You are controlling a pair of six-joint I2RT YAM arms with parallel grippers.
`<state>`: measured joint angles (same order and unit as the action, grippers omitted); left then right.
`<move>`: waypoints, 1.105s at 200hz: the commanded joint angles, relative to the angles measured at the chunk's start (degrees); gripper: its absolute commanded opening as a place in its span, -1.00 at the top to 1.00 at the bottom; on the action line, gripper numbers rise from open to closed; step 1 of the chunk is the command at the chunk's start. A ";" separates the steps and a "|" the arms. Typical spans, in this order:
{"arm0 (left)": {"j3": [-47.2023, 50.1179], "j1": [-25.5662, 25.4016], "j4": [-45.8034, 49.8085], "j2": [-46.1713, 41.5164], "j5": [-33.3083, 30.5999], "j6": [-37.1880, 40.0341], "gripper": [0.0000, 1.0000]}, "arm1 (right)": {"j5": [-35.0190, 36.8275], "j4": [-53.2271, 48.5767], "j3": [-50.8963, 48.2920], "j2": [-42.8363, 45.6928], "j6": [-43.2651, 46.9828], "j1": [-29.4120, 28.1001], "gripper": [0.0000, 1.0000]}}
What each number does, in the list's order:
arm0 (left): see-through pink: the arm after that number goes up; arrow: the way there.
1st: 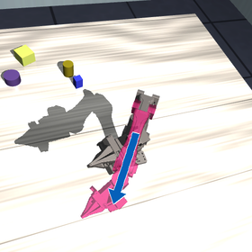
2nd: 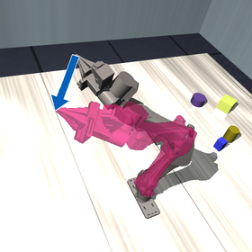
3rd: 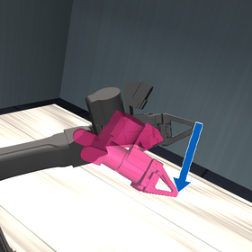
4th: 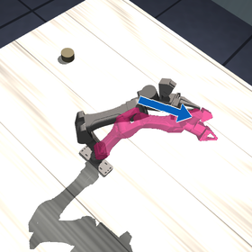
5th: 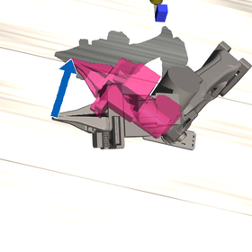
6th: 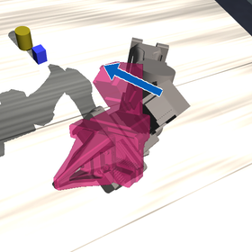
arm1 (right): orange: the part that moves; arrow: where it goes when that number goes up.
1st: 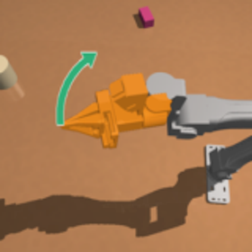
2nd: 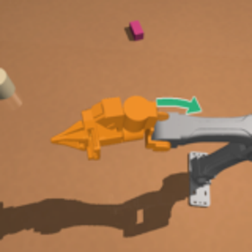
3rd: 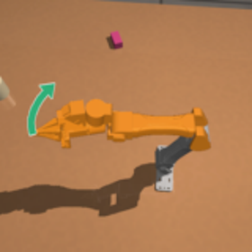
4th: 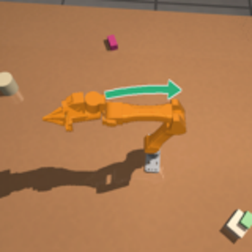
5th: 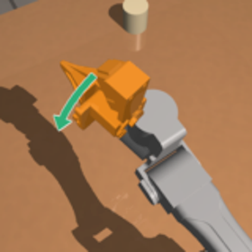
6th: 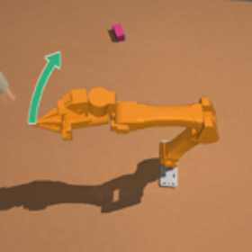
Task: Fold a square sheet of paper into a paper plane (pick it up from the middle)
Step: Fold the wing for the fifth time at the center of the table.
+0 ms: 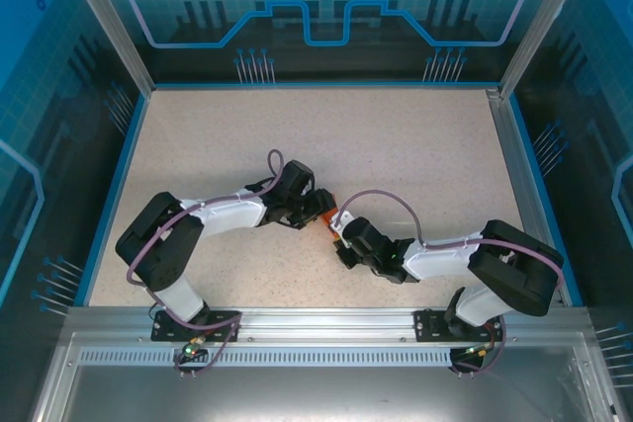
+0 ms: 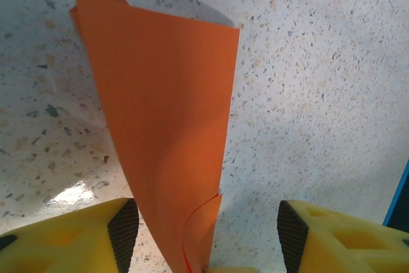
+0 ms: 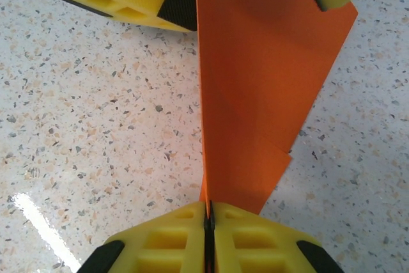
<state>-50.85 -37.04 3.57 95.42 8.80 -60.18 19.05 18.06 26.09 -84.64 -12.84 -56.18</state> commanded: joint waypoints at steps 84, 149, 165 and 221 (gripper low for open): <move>1.34 1.99 -2.48 -0.83 4.04 -3.71 0.38 | 1.08 -0.38 0.93 -2.19 2.95 0.38 0.73; 0.75 2.12 -0.13 -0.76 4.03 -3.38 0.72 | 1.58 -2.31 2.45 -1.76 3.55 0.38 0.61; 0.58 2.08 0.52 -0.91 3.79 -3.45 0.80 | 1.84 -5.36 3.20 -1.30 3.80 0.35 0.56; 0.47 2.14 0.77 -0.85 3.56 -3.85 0.89 | 4.94 -10.56 6.31 -1.91 4.14 -1.36 0.49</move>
<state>-50.04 -35.24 2.76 95.42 11.49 -63.13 21.47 10.81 30.09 -86.28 -9.34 -56.45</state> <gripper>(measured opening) 0.068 0.248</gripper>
